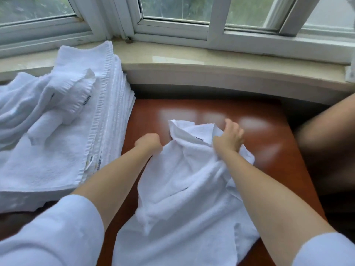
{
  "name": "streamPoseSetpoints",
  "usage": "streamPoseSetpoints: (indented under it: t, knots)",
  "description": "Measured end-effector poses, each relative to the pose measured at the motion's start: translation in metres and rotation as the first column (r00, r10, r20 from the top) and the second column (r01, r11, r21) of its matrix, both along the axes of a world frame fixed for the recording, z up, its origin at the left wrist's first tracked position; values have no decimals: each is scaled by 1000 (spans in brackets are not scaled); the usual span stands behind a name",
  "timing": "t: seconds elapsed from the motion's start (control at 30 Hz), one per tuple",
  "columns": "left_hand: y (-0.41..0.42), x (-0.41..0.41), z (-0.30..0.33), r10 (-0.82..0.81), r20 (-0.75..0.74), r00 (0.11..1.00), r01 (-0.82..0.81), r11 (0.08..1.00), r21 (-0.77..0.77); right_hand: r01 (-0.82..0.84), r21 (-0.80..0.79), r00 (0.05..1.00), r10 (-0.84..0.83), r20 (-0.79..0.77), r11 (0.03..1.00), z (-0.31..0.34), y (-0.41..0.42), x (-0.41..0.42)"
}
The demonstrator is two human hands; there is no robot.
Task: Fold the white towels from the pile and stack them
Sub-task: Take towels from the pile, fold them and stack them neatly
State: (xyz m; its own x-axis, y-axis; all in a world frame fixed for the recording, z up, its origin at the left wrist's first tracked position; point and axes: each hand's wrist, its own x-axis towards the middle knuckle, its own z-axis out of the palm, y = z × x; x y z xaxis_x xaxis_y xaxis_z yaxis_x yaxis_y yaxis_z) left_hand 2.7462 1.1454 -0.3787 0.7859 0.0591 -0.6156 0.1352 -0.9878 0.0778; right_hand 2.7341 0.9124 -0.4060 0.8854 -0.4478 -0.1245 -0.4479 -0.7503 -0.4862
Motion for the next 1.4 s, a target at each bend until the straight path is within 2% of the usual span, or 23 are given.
streamPoseSetpoints:
  t: [0.03,0.07,0.1,0.17,0.2,0.27,0.33,0.37,0.4,0.43,0.5,0.57,0.7,0.77,0.83,0.87,0.93,1.03,1.17,1.27,1.4]
  knots:
    - [-7,0,-5,73,116,991,-52,984,-173,-155,67,987,158,-38,986,-1,9,4]
    - [-14,0,-8,114,134,984,-64,940,-334,-277,122,951,290,-103,953,-1,17,7]
    - [-22,0,-11,127,92,988,-72,888,-454,-377,147,899,399,-179,915,-2,21,10]
    - [-33,0,-18,167,0,986,-140,825,-548,-496,124,815,510,-275,859,-8,22,16]
    - [-35,2,-20,214,-3,977,-180,813,-554,-484,121,828,499,-257,867,-10,20,18]
    - [-31,9,-20,365,97,926,-268,816,-512,-302,205,936,331,-124,931,-8,15,24]
    - [-20,17,-19,569,291,769,-402,785,-471,0,258,1000,0,0,966,-3,3,34]
    - [-13,21,-17,657,362,662,-470,739,-482,144,244,988,-154,22,959,-1,-6,41]
    - [-5,25,-17,709,400,580,-517,700,-492,240,202,970,-244,-3,949,1,-16,46]
    - [0,28,-18,717,414,560,-539,695,-475,273,157,962,-267,-62,949,1,-24,50]
    - [7,32,-22,676,385,629,-542,736,-406,218,113,964,-195,-183,969,-2,-34,55]
    - [7,32,-28,658,324,680,-542,749,-381,134,130,974,-107,-200,982,-8,-30,56]
    - [7,36,-37,706,262,658,-616,705,-352,-4,77,984,18,-177,997,-18,-15,49]
    - [6,35,-37,766,254,590,-677,641,-362,72,-4,977,-71,-199,997,-22,-19,43]
    - [4,25,-38,833,247,495,-732,552,-399,281,-30,931,-280,-234,959,-23,-27,37]
    - [2,17,-40,846,248,472,-740,533,-410,368,-55,896,-370,-247,928,-22,-29,33]
    - [0,-2,-42,836,241,492,-734,548,-402,430,-125,848,-448,-282,894,-21,-29,21]
    - [7,-29,-41,801,228,554,-730,599,-330,434,-174,818,-468,-334,884,-16,-30,-3]
    - [17,-66,-32,752,211,624,-704,658,-266,456,-120,787,-463,-408,882,-8,-24,-41]
    - [13,-94,-22,792,91,604,-748,602,-279,501,0,772,-447,-452,865,-4,-14,-72]
    - [10,-128,-21,858,-36,513,-811,470,-348,568,136,779,-477,-406,812,-2,3,-107]
